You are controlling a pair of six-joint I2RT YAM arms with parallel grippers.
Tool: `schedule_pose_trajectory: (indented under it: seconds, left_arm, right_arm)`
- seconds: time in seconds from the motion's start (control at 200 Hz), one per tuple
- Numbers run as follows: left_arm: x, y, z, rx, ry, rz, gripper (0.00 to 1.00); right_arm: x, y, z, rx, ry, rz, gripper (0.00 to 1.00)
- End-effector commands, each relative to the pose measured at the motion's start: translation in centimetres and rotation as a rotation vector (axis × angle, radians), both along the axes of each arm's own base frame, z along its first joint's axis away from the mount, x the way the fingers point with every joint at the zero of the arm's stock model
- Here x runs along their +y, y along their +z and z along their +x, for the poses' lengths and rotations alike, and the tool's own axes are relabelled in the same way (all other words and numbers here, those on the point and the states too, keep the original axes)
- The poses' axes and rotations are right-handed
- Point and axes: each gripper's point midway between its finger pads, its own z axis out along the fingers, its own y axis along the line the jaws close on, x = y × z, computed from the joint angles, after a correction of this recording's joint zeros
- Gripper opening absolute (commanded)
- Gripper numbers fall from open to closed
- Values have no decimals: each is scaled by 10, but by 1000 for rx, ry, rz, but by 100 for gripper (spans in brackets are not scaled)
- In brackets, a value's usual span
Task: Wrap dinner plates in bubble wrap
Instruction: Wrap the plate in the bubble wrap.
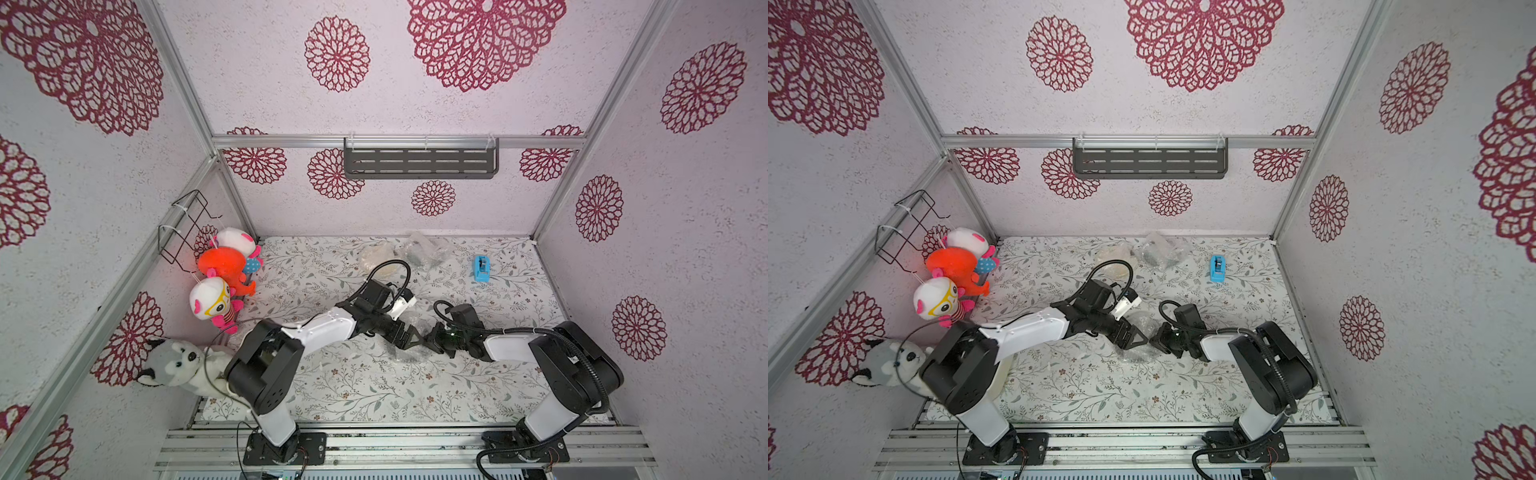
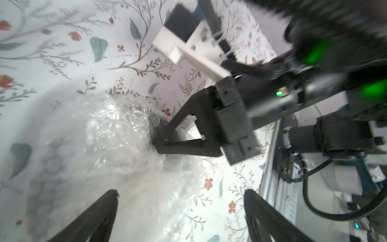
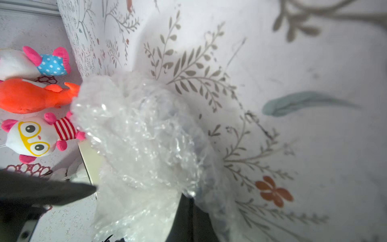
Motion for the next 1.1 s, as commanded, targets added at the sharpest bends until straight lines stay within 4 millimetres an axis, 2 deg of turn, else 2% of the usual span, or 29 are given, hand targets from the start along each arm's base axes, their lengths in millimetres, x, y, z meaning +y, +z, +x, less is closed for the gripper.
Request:
schedule_pose_trajectory:
  seconds: [0.0, 0.065, 0.125, 0.215, 0.315, 0.435, 0.565, 0.726, 0.826, 0.941, 1.051, 1.096]
  left_arm:
    - [11, 17, 17, 95, 287, -49, 98]
    - [10, 19, 15, 168, 376, -71, 98]
    - [2, 19, 7, 198, 384, -76, 98]
    - [-6, 7, -8, 207, 356, -1, 98]
    - [-18, 1, -33, 164, 231, 48, 98]
    - [-22, -21, -67, 184, 47, 99, 98]
    - [-26, -26, -87, 255, -81, 47, 98]
    - [-30, -51, -84, 320, -100, 83, 98]
    - [-28, -58, -78, 314, -80, 127, 98]
    - [-19, -72, -64, 293, 13, 188, 98]
    - [0, -90, -37, 241, 175, 302, 98]
    - [4, -91, -29, 241, 221, 297, 98]
  right_arm:
    - [-9, 7, 7, -33, -49, -37, 0]
    - [-7, 9, 9, -44, -45, -32, 0]
    - [-5, 9, 9, -46, -37, -24, 0]
    - [-4, 8, 11, -52, -58, 4, 0]
    - [-2, 10, 15, -68, -64, 18, 0]
    - [-2, 10, 16, -74, -60, 13, 0]
    - [-3, 10, 16, -70, -51, -13, 0]
    - [-4, 13, 20, -82, -50, -37, 0]
    - [-5, 16, 21, -95, -51, -41, 0]
    - [-3, 19, 22, -106, -40, -40, 0]
    - [-1, 26, 24, -132, -17, -40, 0]
    - [0, 27, 23, -139, 1, -44, 0]
